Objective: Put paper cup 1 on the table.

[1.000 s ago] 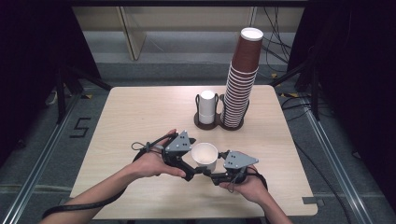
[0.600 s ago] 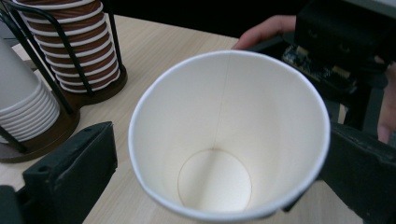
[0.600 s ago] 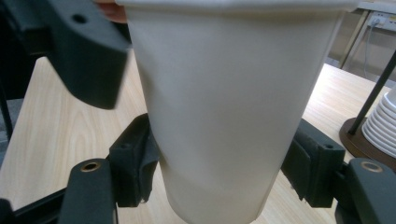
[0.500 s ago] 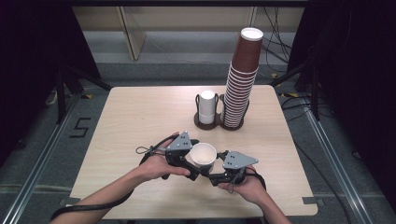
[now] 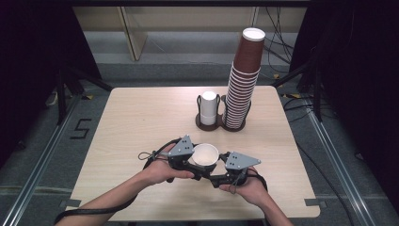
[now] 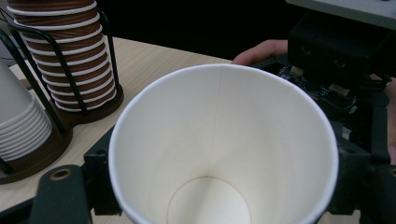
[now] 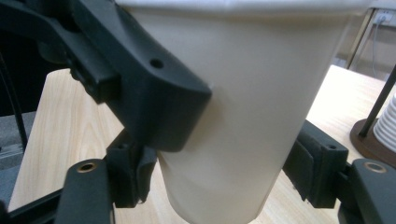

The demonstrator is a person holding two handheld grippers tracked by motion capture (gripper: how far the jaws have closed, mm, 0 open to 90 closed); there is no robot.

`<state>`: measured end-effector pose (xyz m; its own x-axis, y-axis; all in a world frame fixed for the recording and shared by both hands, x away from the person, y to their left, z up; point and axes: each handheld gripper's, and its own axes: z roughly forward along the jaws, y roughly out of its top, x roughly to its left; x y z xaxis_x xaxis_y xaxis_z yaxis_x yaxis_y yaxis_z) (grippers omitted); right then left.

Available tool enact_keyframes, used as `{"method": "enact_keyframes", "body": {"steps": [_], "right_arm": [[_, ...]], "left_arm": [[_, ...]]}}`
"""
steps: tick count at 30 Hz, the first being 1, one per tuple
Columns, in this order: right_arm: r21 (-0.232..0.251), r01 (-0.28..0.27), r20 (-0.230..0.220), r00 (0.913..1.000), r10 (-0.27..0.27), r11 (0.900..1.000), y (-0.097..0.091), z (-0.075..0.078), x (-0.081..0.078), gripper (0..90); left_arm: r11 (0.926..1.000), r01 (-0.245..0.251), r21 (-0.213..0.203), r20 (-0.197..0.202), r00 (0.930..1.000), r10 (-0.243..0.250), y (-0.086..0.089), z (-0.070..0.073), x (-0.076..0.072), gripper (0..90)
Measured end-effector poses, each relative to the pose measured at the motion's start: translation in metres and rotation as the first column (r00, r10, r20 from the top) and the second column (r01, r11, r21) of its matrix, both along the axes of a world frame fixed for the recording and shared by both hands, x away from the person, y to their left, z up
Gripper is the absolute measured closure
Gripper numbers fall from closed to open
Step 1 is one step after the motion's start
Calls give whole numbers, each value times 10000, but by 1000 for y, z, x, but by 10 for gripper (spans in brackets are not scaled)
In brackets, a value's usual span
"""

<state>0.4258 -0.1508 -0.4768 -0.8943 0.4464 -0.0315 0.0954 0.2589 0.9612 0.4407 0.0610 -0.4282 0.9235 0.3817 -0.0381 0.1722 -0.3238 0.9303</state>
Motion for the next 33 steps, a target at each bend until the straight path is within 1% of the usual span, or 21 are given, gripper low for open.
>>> {"method": "enact_keyframes", "body": {"steps": [2,3,4,5,7,9,10,12,16,18,21,22,24,26,27,28,29,30,31,32,33], "right_arm": [[-79,-4,-307,9995,1,10000,3,-1,-2,250],[-391,-174,-69,9998,171,9991,3,-1,0,209],[-336,106,-489,9987,-123,9994,5,-2,-4,180],[-497,47,-496,9987,-71,9988,5,-2,-4,160],[-496,131,-383,9992,-150,9987,6,-3,-4,153],[-787,87,-172,9998,-101,9969,3,-3,-3,151],[-718,179,-169,9997,-192,9973,3,-4,-3,150],[-755,203,-394,9989,-233,9969,1,-4,-4,149],[-853,458,-167,9987,-474,9953,-6,-5,-4,149],[-967,441,-262,9986,-468,9943,-11,-5,-4,149],[-946,744,-386,9962,-784,9927,-16,-7,-5,149],[-975,759,-414,9959,-803,9923,-19,-7,-4,149],[-795,1081,-395,9930,-1115,9910,-21,-9,-4,149],[-835,1195,-358,9918,-1228,9893,-24,-9,-4,149],[-929,1188,-397,9916,-1229,9886,-26,-9,-4,149],[-982,1186,-342,9919,-1225,9881,-28,-9,-4,149],[-977,1196,-337,9918,-1234,9880,-28,-9,-4,149],[-886,1289,-604,9891,-1345,9877,-28,-10,-5,149],[-870,1324,-603,9886,-1379,9874,-28,-10,-5,149],[-867,1284,-414,9903,-1323,9879,-29,-10,-4,149],[-839,1267,-509,9900,-1312,9884,-28,-11,-4,149]], "left_arm": [[10000,-61,-43,81,9999,61,0,-1,-1,234],[9999,-96,-71,80,9999,96,1,-2,-1,238],[9999,-118,-43,156,9998,118,1,-1,-1,239],[9998,-155,-128,193,9997,157,2,-1,-2,240],[9996,-261,-99,284,9992,263,4,0,-3,240],[9993,-351,-127,432,9984,356,8,2,-5,241],[9990,-445,-26,499,9978,446,10,3,-7,242],[9983,-578,-93,608,9965,582,15,4,-9,242],[9942,-1077,-54,779,9911,1078,30,4,-14,243],[9900,-1405,-93,854,9863,1408,38,2,-16,244],[9797,-2006,-29,894,9757,2001,50,0,-20,247],[9749,-2227,-56,679,9726,2225,53,-2,-22,247],[9693,-2458,-91,924,9650,2455,60,-3,-23,247],[9590,-2831,-142,865,9551,2833,67,-5,-24,247],[9521,-3058,-92,902,9480,3053,71,-6,-25,247],[9477,-3183,-216,852,9439,3190,74,-8,-26,247],[9400,-3411,-107,854,9363,3408,78,-9,-27,247],[9322,-3616,-165,831,9286,3617,82,-11,-27,248],[9262,-3762,-258,811,9226,3770,86,-13,-27,247],[9178,-3968,-172,748,9148,3969,90,-14,-28,248],[9103,-4138,-146,747,9074,4137,94,-16,-28,248]]}}
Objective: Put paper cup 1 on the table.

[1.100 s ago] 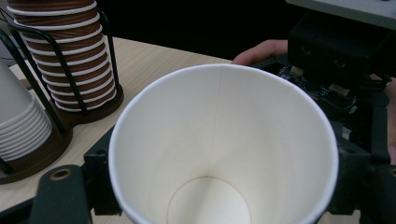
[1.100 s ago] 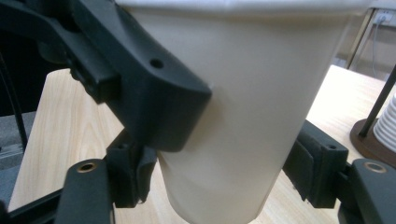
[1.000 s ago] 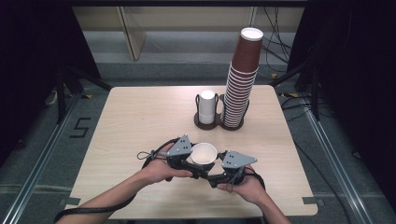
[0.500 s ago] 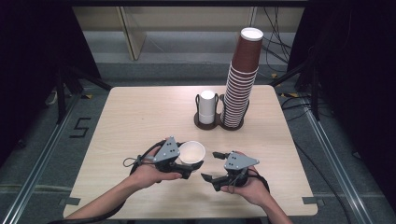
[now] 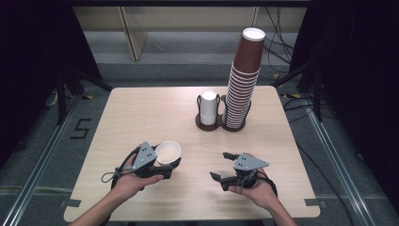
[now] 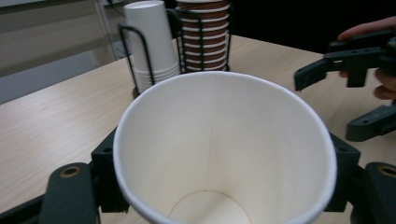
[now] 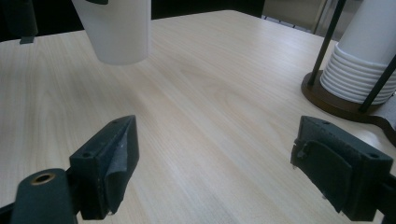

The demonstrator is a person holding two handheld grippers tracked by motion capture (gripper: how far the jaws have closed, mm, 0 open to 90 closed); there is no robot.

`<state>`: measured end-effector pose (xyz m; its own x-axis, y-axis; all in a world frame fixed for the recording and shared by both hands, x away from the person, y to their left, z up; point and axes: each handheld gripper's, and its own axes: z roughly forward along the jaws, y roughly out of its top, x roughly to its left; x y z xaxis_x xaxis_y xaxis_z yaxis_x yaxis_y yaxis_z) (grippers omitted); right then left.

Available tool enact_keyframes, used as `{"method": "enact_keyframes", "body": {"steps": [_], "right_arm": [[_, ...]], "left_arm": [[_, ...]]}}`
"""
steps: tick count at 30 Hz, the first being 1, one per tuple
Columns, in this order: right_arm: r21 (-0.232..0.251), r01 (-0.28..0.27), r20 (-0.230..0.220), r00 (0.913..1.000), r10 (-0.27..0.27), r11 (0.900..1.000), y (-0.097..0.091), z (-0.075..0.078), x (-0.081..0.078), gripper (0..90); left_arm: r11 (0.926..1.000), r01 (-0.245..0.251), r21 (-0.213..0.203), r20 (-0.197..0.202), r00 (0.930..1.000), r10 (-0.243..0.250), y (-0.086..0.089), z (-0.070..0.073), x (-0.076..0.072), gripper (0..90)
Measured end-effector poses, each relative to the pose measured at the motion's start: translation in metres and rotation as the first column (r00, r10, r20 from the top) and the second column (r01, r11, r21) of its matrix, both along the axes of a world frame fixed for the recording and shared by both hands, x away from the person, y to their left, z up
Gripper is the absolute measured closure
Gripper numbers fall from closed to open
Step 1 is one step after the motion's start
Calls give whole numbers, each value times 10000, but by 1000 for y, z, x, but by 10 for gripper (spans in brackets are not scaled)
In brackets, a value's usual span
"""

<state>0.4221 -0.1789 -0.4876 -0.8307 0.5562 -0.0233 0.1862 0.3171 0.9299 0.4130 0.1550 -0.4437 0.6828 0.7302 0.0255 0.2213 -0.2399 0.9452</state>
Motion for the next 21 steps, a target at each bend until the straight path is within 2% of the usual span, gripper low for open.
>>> {"method": "enact_keyframes", "body": {"steps": [2,3,4,5,6,7,8,9,12,14,15,19,20,21], "right_arm": [[-7,38,-24,10000,-38,10000,0,0,0,149],[-96,-14,239,9997,16,10000,0,0,2,150],[-109,9,175,9998,-7,9999,0,0,1,149],[-81,-9,267,9996,12,10000,0,0,2,149],[15,54,38,10000,-54,10000,0,0,1,149],[28,106,-13,9999,-106,9999,0,0,0,150],[68,174,-131,9998,-173,9998,0,0,-1,150],[58,180,-192,9997,-179,9998,0,0,-1,150],[80,168,-78,9998,-167,9998,0,-1,1,150],[89,205,0,9998,-205,9998,0,-2,2,150],[52,235,-220,9995,-234,9997,0,-2,2,150],[36,352,9,9994,-352,9994,-3,-3,3,150],[93,368,-43,9993,-368,9993,-3,-3,3,150],[268,250,-183,9995,-245,9993,-2,-4,3,150]], "left_arm": [[9992,-399,55,-68,9992,399,8,-3,0,248],[9989,-292,-354,-568,9980,272,9,-6,-3,248],[9968,-782,150,-114,9969,784,16,-6,-1,247],[9964,-845,24,-185,9962,845,19,-8,-1,247],[9937,-1114,119,-275,9934,1117,23,-9,-2,247],[9900,-1399,178,-190,9899,1403,27,-11,-2,247],[9904,-1383,71,-328,9898,1385,30,-13,-2,247],[9846,-1737,174,-272,9843,1741,34,-14,-2,247],[9748,-2214,280,-330,9744,2223,43,-20,-1,246],[9682,-2482,320,-417,9675,2494,47,-24,1,246],[9649,-2606,318,-422,9642,2618,49,-26,2,245],[9470,-3184,433,-475,9461,3203,57,-30,8,244],[9454,-3244,326,-446,9444,3256,58,-32,10,244],[9391,-3419,354,-486,9379,3434,60,-33,10,244]]}}
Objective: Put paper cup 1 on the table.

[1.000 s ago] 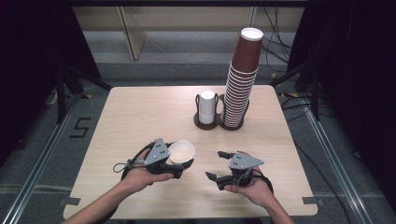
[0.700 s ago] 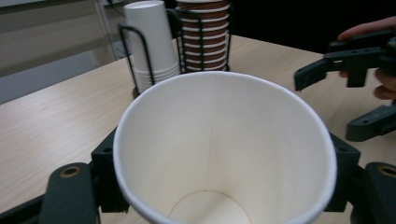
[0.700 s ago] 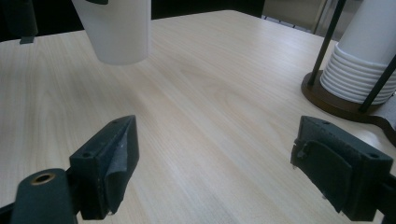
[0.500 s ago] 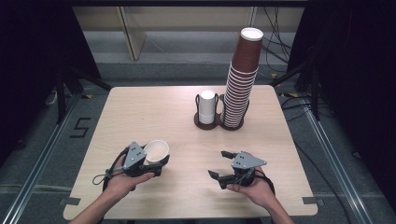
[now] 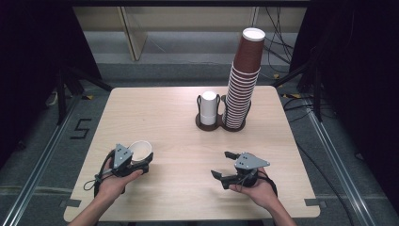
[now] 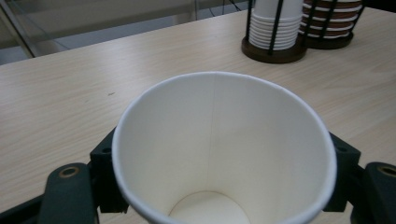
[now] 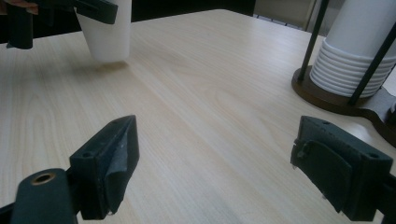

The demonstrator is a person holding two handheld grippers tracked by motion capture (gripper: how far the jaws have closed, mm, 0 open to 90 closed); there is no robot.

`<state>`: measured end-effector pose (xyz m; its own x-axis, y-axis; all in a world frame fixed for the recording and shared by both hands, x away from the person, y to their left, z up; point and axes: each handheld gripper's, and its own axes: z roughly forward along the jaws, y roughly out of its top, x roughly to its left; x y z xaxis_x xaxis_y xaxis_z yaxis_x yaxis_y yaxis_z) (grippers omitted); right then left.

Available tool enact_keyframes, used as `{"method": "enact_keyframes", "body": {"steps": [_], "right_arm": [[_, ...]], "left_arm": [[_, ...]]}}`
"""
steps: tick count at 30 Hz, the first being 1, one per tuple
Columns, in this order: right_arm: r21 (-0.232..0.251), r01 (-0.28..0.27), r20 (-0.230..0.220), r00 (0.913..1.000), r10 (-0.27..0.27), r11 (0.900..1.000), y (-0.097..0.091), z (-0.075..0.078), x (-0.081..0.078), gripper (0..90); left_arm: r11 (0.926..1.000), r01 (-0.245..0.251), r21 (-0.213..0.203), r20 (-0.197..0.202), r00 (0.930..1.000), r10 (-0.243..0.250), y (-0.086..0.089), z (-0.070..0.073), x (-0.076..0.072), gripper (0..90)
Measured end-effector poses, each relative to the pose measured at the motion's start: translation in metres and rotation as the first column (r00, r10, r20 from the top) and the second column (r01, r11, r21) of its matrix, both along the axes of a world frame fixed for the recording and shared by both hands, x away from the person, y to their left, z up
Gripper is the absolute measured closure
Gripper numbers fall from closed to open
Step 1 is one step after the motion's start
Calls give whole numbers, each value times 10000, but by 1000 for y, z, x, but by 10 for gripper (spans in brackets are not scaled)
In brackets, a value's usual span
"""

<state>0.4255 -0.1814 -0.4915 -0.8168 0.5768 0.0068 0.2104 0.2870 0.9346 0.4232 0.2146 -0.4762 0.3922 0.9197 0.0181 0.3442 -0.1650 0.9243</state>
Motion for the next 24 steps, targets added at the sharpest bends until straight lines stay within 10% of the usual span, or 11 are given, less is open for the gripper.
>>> {"method": "enact_keyframes", "body": {"steps": [24], "right_arm": [[-182,242,257,9994,-237,9995,0,-1,1,150]], "left_arm": [[9976,-651,-243,-371,9973,642,8,-14,8,220]]}}
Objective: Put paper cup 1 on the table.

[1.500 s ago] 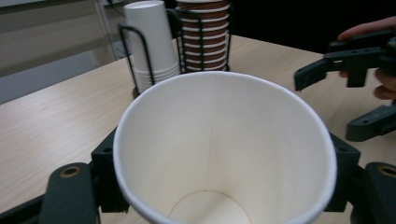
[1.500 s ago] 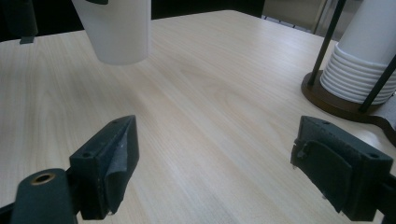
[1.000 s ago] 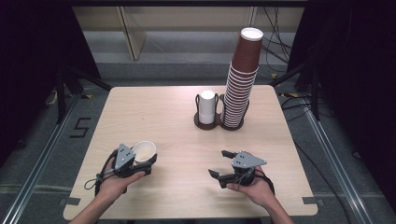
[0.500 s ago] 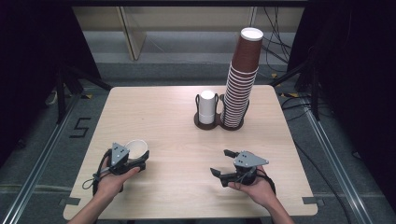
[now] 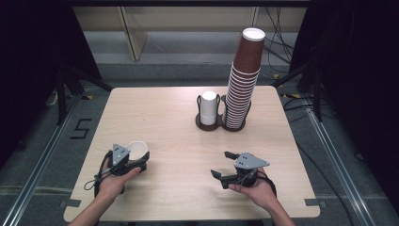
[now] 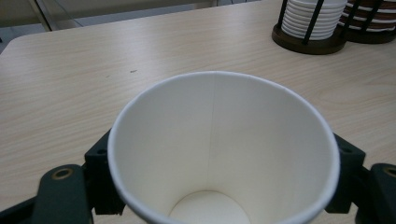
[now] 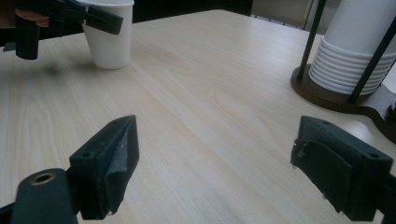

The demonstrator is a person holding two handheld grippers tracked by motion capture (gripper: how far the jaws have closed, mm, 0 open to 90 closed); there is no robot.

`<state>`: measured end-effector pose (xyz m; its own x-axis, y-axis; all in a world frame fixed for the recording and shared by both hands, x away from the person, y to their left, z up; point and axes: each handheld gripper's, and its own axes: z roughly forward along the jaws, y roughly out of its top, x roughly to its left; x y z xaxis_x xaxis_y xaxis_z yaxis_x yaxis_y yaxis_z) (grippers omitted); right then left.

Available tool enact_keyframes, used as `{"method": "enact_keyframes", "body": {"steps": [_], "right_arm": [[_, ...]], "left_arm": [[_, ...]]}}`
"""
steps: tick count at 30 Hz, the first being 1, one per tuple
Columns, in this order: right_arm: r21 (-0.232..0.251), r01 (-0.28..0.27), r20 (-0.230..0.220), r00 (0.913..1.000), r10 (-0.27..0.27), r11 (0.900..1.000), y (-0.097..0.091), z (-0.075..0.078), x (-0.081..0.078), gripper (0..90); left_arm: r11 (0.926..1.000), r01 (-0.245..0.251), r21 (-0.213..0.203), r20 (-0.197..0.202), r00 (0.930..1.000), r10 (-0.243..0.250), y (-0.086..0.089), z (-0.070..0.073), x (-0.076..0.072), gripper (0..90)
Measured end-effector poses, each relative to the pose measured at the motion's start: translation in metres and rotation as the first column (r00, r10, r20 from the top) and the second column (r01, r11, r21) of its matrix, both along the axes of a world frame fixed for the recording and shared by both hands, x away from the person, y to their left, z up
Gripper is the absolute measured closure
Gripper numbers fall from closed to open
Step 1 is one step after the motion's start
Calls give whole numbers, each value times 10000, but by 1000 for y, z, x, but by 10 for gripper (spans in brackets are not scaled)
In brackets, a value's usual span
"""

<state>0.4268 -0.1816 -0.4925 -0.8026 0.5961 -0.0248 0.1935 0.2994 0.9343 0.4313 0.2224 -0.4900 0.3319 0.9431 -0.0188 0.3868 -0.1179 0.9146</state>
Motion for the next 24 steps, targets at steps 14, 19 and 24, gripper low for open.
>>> {"method": "enact_keyframes", "body": {"steps": [14,19,24], "right_arm": [[82,68,-275,9996,-66,9999,1,-1,-2,149],[64,29,-153,9999,-28,10000,0,0,-1,149],[119,37,-228,9997,-35,9999,-1,0,-2,149]], "left_arm": [[9996,279,-46,-328,9991,-280,-2,2,0,7],[9992,348,199,-159,9993,-345,-4,6,-4,0],[9994,227,264,-95,9997,-224,-3,9,-6,0]]}}
